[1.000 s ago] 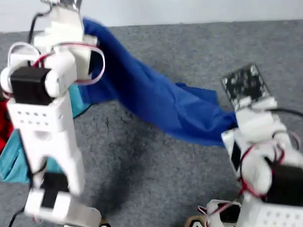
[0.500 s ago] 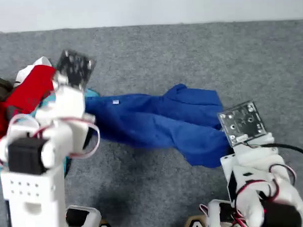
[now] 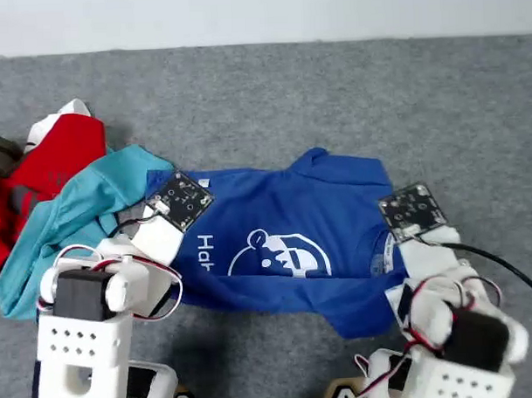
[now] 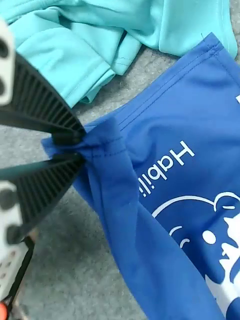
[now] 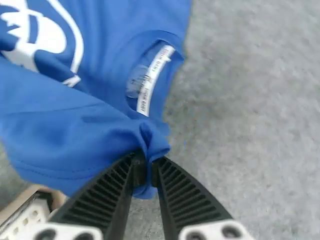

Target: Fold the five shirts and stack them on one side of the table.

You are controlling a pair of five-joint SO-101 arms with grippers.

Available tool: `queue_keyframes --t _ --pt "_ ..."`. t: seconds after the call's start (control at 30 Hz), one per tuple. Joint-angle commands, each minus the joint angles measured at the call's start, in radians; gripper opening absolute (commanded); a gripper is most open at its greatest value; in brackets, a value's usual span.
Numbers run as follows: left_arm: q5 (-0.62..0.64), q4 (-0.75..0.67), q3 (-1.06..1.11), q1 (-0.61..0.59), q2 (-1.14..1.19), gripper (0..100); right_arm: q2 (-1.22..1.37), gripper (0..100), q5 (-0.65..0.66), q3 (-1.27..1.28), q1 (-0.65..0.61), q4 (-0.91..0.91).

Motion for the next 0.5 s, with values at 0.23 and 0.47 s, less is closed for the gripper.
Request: queue_keyframes --t 0.23,0.47 --pt "-0.009 -0.508 0.168 0.005 0.161 1 0.461 0.8 -0.040 -0.029 -0.074 -0.545" --pt "0.066 -0.819 0.016 -0.180 0.526 1 0.811 0.8 -0.068 -0.187 -0.137 -0.769"
